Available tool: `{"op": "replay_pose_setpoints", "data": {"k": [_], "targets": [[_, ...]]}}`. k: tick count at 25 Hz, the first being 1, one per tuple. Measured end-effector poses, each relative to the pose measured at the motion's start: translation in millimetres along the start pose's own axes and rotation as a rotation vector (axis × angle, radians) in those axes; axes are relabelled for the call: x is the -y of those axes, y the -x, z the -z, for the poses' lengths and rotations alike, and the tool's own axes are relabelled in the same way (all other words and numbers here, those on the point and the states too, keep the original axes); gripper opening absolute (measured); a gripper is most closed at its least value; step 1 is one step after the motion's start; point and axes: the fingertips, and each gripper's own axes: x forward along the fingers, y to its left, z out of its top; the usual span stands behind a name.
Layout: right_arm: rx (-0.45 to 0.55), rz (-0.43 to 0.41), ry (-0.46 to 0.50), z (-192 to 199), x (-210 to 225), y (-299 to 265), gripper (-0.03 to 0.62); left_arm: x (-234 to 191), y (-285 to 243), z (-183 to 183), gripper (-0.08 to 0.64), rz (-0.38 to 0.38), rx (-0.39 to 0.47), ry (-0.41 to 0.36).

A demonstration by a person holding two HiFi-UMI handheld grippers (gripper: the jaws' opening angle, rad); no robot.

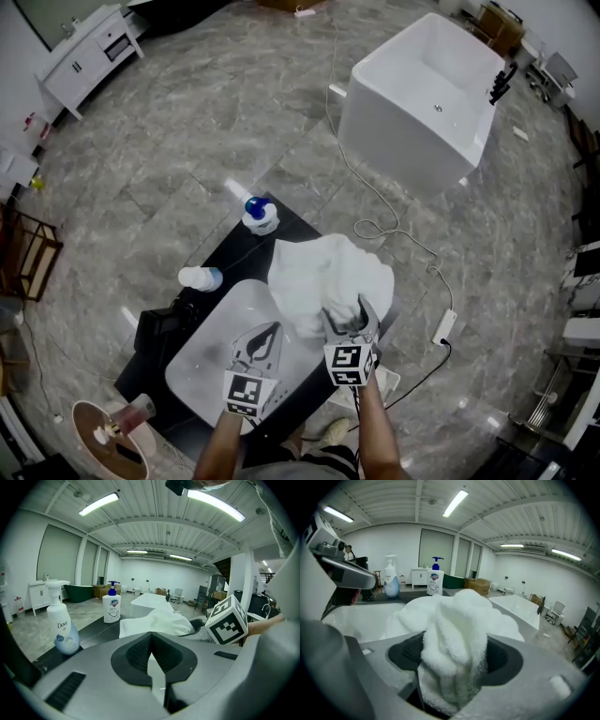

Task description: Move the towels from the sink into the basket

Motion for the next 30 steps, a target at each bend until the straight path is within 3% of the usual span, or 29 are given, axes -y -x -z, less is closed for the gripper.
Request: {"op": "replay_pose_setpoints", "data": {"k": [6,12,20,30], "targets": [[-0.011,0.034,0.068,1.0,7.2,2.5,0.233,2.6,-0.3,-6.1,0.009,-0.015,0.008,0.009],[0.009,-0.005,0.015,-1.2,12.2,8.0,0.184,5.9,9.7,-11.5,0.009,-0.033,0.022,0.009],[0.110,0.002,-0.059,-36.4,30.9,67.1,0.172,30.7,34.5,-46.9,0.009,-0.030,0.087,-0.045],[0.299,0.114,-0.039,-83.2,75.5,207.8,0.169,112.7,71.7,-108.3,0.009,0.026,0.188,-0.160]]}}
